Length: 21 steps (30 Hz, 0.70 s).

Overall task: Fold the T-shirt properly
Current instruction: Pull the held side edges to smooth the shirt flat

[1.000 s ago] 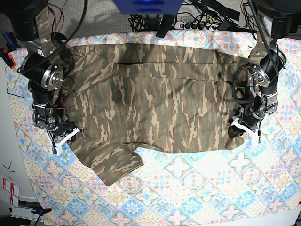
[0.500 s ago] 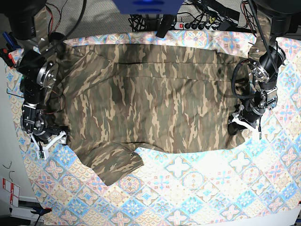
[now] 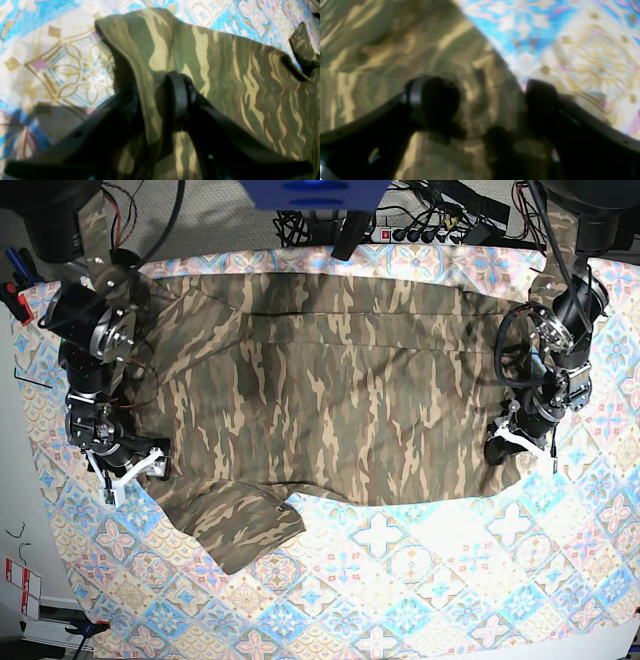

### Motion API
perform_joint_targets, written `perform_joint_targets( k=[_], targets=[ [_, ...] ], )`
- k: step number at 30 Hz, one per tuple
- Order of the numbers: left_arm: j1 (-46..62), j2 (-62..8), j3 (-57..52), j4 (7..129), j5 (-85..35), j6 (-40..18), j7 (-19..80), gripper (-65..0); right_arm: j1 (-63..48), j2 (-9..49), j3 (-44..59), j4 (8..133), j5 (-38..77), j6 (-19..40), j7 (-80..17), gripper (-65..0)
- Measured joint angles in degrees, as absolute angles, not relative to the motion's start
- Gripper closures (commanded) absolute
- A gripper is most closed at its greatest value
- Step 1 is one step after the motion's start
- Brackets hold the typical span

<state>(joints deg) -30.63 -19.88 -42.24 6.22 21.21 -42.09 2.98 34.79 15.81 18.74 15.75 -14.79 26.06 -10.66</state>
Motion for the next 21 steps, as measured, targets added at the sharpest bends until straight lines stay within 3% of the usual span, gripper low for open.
perform_joint_targets(
  k=[4, 6, 10, 12, 15, 21],
  targets=[
    [-30.68, -19.88, -42.24, 6.22, 21.19, -41.87, 3.11, -15.3, 34.79, 15.2, 15.35, 15.84, -14.57, 30.37, -10.04, -51.6],
    [-30.65, -19.88, -42.24, 6.22, 21.21, -42.02, 3.14, -15.0, 35.07, 14.55, 12.62, 15.81, -14.59, 30.04, -9.98, -48.4],
    [-30.65, -19.88, -42.24, 6.22, 21.19, -41.98, 3.14, -14.3, 35.11, 13.63, 9.45, 16.12, -14.31, 30.2, -10.22, -27.8],
    [-30.76, -19.88, -42.24, 6.22, 22.35, -41.82, 2.9, -9.9, 35.24, 13.67, 9.5, 16.14, -14.0, 30.44, -11.4, -16.2],
    [-31.51, -20.01, -42.24, 6.22, 25.91, -41.19, 2.98, -5.7, 35.24, 13.67, 9.5, 16.14, -13.34, 30.83, -12.34, -5.5],
    [-33.15, -20.05, -42.24, 6.17, 27.24, -41.17, 4.78, -5.3, 35.46, 13.65, 9.47, 17.12, -13.3, 30.96, -14.5, -4.2]
  ],
)
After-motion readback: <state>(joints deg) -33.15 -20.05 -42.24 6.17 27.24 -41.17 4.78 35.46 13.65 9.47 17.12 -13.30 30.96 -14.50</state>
